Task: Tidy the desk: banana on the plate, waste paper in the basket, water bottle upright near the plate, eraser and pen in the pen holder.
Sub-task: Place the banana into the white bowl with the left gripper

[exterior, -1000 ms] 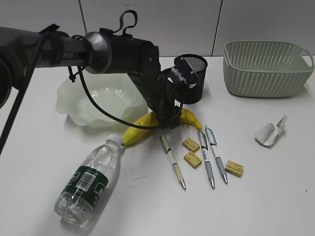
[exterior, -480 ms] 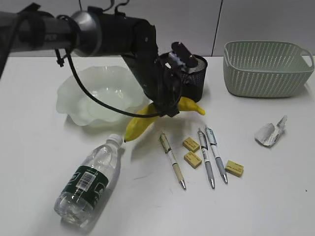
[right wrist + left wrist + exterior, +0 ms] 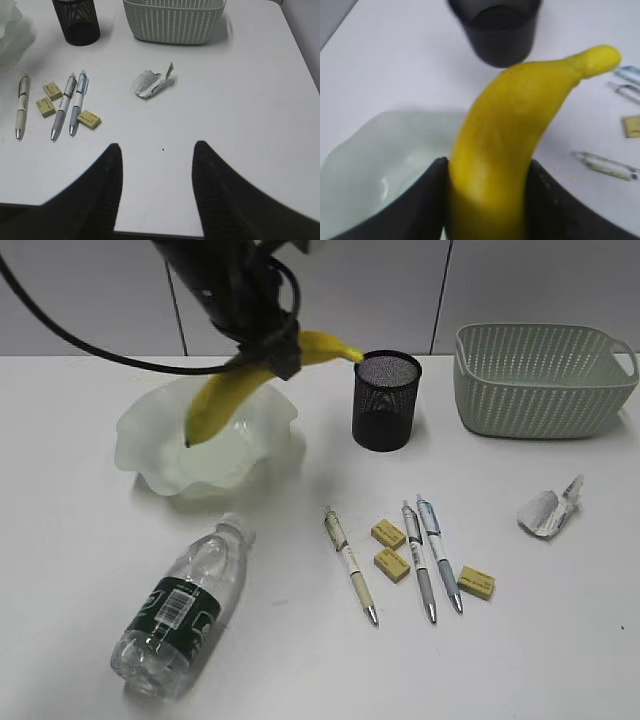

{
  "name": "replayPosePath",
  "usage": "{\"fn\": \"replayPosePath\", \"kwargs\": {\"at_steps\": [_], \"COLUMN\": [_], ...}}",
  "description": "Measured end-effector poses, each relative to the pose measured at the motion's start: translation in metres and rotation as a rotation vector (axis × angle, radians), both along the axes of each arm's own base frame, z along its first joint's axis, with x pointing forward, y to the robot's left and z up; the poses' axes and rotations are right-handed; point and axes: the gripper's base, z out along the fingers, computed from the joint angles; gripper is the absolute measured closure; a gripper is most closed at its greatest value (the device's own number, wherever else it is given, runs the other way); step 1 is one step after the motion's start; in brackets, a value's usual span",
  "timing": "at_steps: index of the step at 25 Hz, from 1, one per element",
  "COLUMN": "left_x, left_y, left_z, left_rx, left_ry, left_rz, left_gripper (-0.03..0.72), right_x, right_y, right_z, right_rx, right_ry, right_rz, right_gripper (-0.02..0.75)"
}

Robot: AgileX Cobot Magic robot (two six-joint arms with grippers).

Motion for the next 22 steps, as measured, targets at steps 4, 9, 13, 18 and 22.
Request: {"fn": "replayPosePath", "kwargs": {"at_steps": [4,9,13,18,22], "left_x": [0.032,0.055,0.062,0.062,0.057], "left_y": [0.052,0.090,0.093,0.090,0.090], "left_z": [-0.006,-0.036,-0.056,-0.066,-0.066], "left_rx": [-0.015,-0.040,-0.048,-0.072,-0.079], "left_ry": [-0.009,0.021,0.043,0.077,0.147], "left_rz": [0.155,0.278,0.301,0.313,0.325], "left_gripper": [0.351,0.344,0.250,0.160,0.162], "right_x": [0.000,0.000,0.000,0.000,0.000], "right_y": [0.000,0.000,0.000,0.000,0.000], "right_z": [0.000,0.000,0.000,0.000,0.000], "right_rx": [0.000,0.000,0.000,0.000,0.000], "right_ry": [0.000,0.000,0.000,0.000,0.000], "right_rz": [0.000,0.000,0.000,0.000,0.000], "right_gripper": [0.367,0.367,0.367,0.367,0.367]}}
